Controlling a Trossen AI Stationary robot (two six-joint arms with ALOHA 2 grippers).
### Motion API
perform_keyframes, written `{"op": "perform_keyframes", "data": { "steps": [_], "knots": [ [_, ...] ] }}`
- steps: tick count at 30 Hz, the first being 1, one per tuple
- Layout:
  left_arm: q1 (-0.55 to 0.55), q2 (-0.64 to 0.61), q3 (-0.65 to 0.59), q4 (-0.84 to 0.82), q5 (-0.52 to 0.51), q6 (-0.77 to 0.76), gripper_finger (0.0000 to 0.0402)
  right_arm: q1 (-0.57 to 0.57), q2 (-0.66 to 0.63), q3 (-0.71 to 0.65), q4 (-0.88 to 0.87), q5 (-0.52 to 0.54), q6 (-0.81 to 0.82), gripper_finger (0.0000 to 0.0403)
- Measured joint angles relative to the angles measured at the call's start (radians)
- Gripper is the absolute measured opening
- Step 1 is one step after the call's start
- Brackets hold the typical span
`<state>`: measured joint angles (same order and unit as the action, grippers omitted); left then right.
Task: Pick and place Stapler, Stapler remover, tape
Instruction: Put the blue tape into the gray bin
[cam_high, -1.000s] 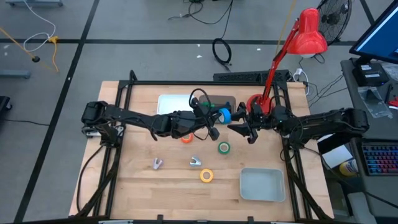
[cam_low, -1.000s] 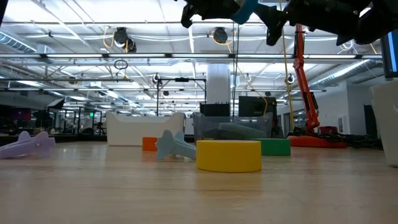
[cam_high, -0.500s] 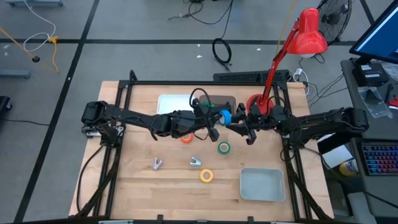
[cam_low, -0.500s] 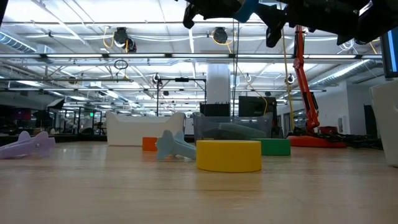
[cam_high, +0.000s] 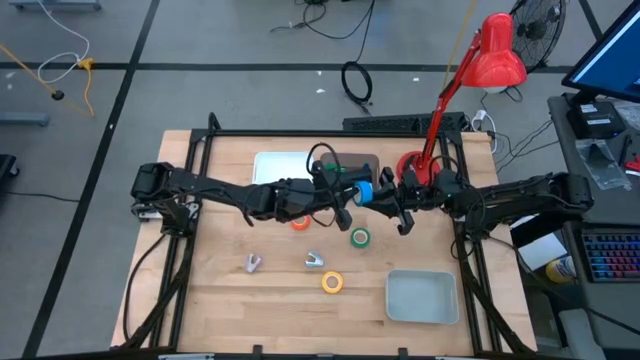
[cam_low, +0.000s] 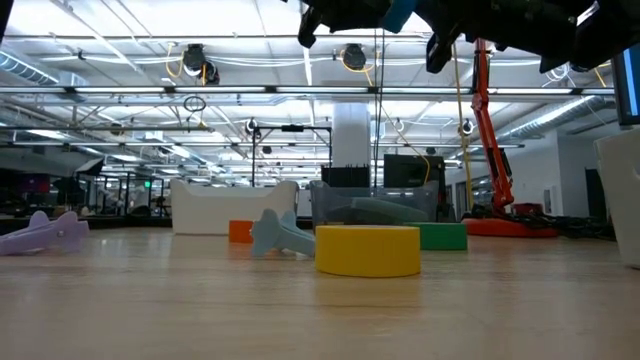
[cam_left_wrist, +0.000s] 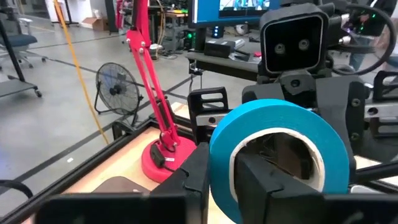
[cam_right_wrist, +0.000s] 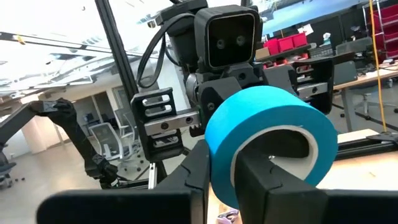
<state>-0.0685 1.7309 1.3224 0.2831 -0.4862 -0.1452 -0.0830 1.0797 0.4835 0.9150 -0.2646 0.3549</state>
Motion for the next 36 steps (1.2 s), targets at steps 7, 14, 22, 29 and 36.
{"op": "perform_keyframes", "data": {
  "steps": [7, 14, 22, 29, 36],
  "knots": [
    [0.0, -0.004, 0.0, -0.036, 0.007, 0.129, 0.0132, 0.0, -0.014, 0.0, -0.023, -0.005, 0.005, 0.0036],
    [0.001, -0.047, -0.001, -0.092, 0.007, 0.223, 0.0177, 0.0, -0.076, 0.0, -0.138, 0.001, -0.034, 0.0036],
    [-0.004, -0.141, -0.001, -0.369, 0.002, 0.14, 0.0203, -0.007, -0.204, 0.0, -0.317, 0.025, -0.055, 0.0036],
    [-0.028, -0.184, -0.001, -0.614, 0.013, -0.115, 0.0198, 0.015, -0.345, -0.001, -0.553, -0.202, 0.175, 0.0036],
    [-0.039, -0.174, -0.001, -0.706, 0.016, -0.183, 0.0198, 0.143, -0.387, -0.001, -0.578, -0.402, 0.563, 0.0036]
  ]
}}
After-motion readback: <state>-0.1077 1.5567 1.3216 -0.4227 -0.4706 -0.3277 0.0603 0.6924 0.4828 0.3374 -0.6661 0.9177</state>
